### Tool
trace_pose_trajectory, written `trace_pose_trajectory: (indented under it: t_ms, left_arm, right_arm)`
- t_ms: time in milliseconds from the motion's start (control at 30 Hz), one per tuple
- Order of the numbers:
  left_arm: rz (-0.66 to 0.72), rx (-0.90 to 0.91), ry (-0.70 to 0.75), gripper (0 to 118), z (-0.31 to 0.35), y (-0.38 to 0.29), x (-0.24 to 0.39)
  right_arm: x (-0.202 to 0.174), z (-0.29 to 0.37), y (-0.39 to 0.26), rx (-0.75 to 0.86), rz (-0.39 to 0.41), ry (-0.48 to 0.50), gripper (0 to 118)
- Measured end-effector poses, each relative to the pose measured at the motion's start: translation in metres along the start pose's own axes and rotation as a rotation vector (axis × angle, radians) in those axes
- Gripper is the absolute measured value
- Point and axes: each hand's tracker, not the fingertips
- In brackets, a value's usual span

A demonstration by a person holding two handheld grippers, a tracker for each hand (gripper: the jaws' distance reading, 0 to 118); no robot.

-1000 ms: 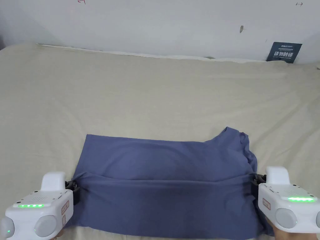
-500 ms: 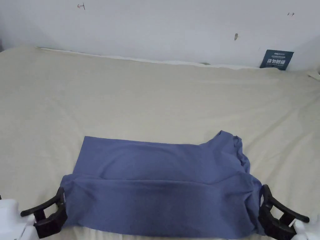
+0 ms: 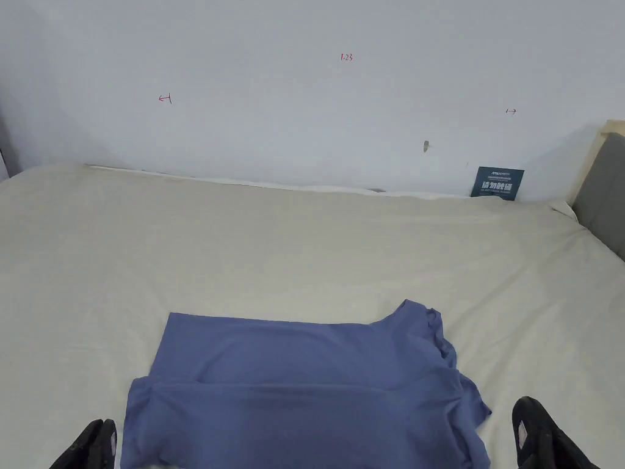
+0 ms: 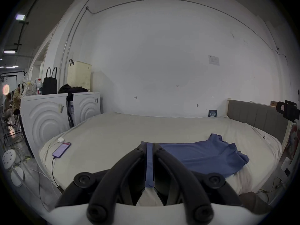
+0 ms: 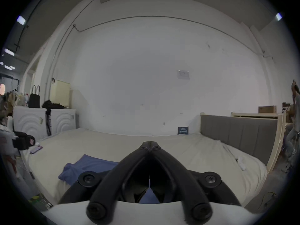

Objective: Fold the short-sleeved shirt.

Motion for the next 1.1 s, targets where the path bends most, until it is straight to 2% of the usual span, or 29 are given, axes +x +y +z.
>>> trace_pose_trajectory:
  t_ms: [33,133,233,467,500,567,600,633,667,700,867,900,933,967,1000,1033,1067,1100]
  left_arm:
    - [0.002,0.0,-0.001,8,0.001,-0.001,-0.002]
    - [0.029,-0.029,0.008,8,-0.006,-0.004,-0.01]
    - [0.09,-0.099,0.026,8,-0.022,-0.012,-0.025]
    - [0.231,-0.329,0.015,9,-0.096,-0.062,-0.064]
    - [0.222,-0.343,0.025,18,-0.107,-0.067,-0.066]
    - [0.198,-0.447,0.031,102,-0.134,-0.081,-0.072]
    - [0.193,-0.488,0.042,118,-0.146,-0.087,-0.073]
    - [0.215,-0.453,0.069,118,-0.148,-0.093,-0.076]
    - [0.166,-0.432,0.049,118,-0.162,-0.091,-0.078]
    - [0.164,-0.5,0.064,118,-0.17,-0.095,-0.079]
    - [0.025,-0.596,0.055,115,-0.19,-0.125,-0.058]
    - [0.028,-0.61,0.046,107,-0.192,-0.129,-0.057]
    - [0.036,-0.624,0.034,66,-0.193,-0.138,-0.057]
    - [0.041,-0.639,0.013,55,-0.192,-0.143,-0.055]
    - [-0.035,-0.604,0.081,51,-0.186,-0.143,-0.048]
    - [0.01,-0.595,-0.002,45,-0.182,-0.141,-0.047]
    - [0.074,-0.623,-0.06,29,-0.184,-0.136,-0.05]
    - [0.049,-0.605,-0.012,18,-0.18,-0.134,-0.049]
  right_arm:
    - [0.009,0.001,0.003,-0.004,-0.003,-0.013,0]
    - [0.004,0.006,0.0,-0.001,0.015,-0.033,0]
    - [0.014,0.005,-0.001,-0.015,-0.028,-0.034,0]
    - [0.024,-0.005,-0.014,-0.083,-0.028,-0.048,0]
    - [0.025,-0.006,-0.017,-0.094,-0.029,-0.052,0]
    - [0.029,-0.009,-0.02,-0.114,-0.035,-0.056,0]
    - [0.031,-0.01,-0.022,-0.121,-0.034,-0.059,0]
    - [0.032,-0.01,-0.024,-0.126,-0.033,-0.064,0]
    - [0.033,-0.011,-0.026,-0.132,-0.032,-0.067,0]
    - [0.035,-0.012,-0.026,-0.139,-0.033,-0.07,0]
    - [0.043,-0.014,-0.032,-0.166,-0.037,-0.084,0]
    - [0.045,-0.014,-0.032,-0.169,-0.04,-0.085,0]
    - [0.046,-0.013,-0.033,-0.171,-0.04,-0.089,0]
    - [0.046,-0.014,-0.033,-0.175,-0.037,-0.094,0]
    - [0.047,-0.014,-0.034,-0.18,-0.032,-0.096,0]
    - [0.048,-0.015,-0.035,-0.187,-0.028,-0.098,0]
    - [0.049,-0.016,-0.038,-0.197,-0.017,-0.099,0]
    - [0.049,-0.018,-0.041,-0.206,-0.007,-0.101,0]
